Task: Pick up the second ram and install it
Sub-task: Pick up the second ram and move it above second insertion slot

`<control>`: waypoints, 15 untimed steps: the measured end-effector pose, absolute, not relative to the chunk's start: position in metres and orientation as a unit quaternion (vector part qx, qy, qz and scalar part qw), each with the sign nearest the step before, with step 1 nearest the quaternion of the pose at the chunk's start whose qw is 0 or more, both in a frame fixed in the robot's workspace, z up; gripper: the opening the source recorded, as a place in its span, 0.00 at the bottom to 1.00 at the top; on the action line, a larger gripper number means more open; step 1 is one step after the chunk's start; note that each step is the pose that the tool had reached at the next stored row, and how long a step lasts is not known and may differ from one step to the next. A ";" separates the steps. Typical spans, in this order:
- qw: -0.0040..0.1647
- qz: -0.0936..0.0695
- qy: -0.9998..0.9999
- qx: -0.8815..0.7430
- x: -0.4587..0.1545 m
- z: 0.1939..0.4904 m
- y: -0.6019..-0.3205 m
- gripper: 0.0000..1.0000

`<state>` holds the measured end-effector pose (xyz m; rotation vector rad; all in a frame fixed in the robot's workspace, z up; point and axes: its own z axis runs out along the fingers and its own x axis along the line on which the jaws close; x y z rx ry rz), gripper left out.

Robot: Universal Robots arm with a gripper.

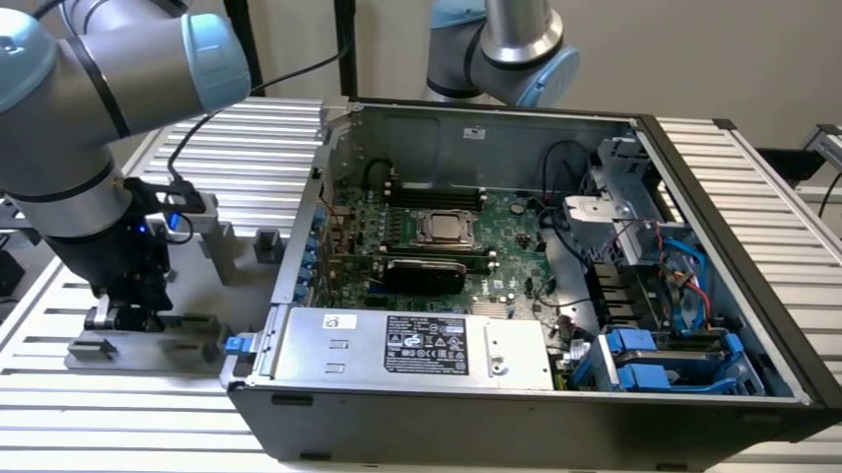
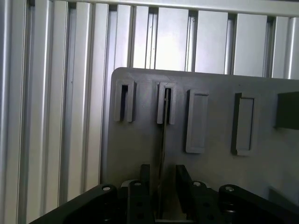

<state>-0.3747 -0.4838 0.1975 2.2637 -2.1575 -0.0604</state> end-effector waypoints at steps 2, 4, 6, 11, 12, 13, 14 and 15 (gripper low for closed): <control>0.006 -0.020 -0.690 0.724 -0.375 0.197 -0.484 0.36; 0.006 -0.021 -0.690 0.724 -0.375 0.197 -0.484 0.34; 0.005 -0.021 -0.690 0.724 -0.375 0.197 -0.484 0.27; 0.004 -0.022 -0.690 0.724 -0.375 0.197 -0.484 0.21; 0.004 -0.022 -0.690 0.724 -0.375 0.197 -0.484 0.21; 0.004 -0.022 -0.690 0.724 -0.375 0.197 -0.484 0.21; 0.004 -0.022 -0.690 0.724 -0.375 0.197 -0.484 0.21; 0.004 -0.022 -0.690 0.724 -0.375 0.197 -0.484 0.18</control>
